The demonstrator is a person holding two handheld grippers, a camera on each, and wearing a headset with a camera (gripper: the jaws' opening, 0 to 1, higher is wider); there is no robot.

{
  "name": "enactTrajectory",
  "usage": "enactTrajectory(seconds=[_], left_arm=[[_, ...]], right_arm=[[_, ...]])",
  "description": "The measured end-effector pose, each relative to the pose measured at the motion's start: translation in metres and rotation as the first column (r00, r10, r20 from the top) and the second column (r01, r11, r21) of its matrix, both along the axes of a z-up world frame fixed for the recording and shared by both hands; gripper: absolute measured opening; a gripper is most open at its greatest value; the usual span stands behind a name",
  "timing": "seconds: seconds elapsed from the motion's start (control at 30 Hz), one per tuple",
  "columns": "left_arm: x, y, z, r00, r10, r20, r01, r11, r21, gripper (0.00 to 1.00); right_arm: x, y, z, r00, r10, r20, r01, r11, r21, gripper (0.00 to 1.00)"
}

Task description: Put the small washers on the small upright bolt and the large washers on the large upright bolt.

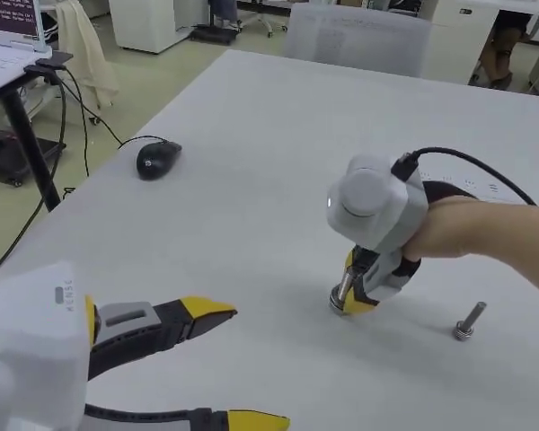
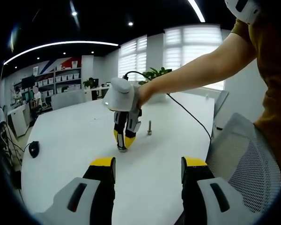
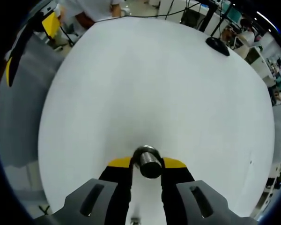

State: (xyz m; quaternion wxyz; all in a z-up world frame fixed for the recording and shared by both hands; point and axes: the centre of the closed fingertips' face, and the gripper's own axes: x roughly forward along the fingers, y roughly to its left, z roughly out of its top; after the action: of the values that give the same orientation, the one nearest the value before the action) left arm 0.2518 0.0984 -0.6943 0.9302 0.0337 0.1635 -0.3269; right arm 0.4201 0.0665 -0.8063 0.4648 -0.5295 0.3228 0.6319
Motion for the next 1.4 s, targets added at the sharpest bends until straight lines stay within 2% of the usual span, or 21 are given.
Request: enactTrajectory(seconds=[0.3, 0.4, 1.0, 1.4], left_arm=[[0.002, 0.001, -0.001, 1.000, -0.001, 0.001, 0.001, 1.000, 0.002, 0.56], [0.002, 0.001, -0.002, 1.000, -0.001, 0.001, 0.001, 1.000, 0.003, 0.56], [0.001, -0.001, -0.002, 1.000, -0.003, 0.002, 0.003, 1.000, 0.006, 0.55], [0.005, -0.007, -0.001, 1.000, -0.029, 0.004, 0.029, 1.000, 0.011, 0.55]], right_arm=[[0.000, -0.001, -0.002, 1.000, -0.006, -0.022, 0.006, 1.000, 0.009, 0.24], [-0.001, -0.004, -0.005, 1.000, -0.001, -0.012, 0.001, 1.000, 0.002, 0.24], [0.003, -0.009, -0.001, 1.000, -0.019, -0.013, 0.019, 1.000, 0.012, 0.24], [0.001, -0.025, 0.010, 0.997, -0.071, -0.017, 0.072, 0.995, 0.064, 0.24]])
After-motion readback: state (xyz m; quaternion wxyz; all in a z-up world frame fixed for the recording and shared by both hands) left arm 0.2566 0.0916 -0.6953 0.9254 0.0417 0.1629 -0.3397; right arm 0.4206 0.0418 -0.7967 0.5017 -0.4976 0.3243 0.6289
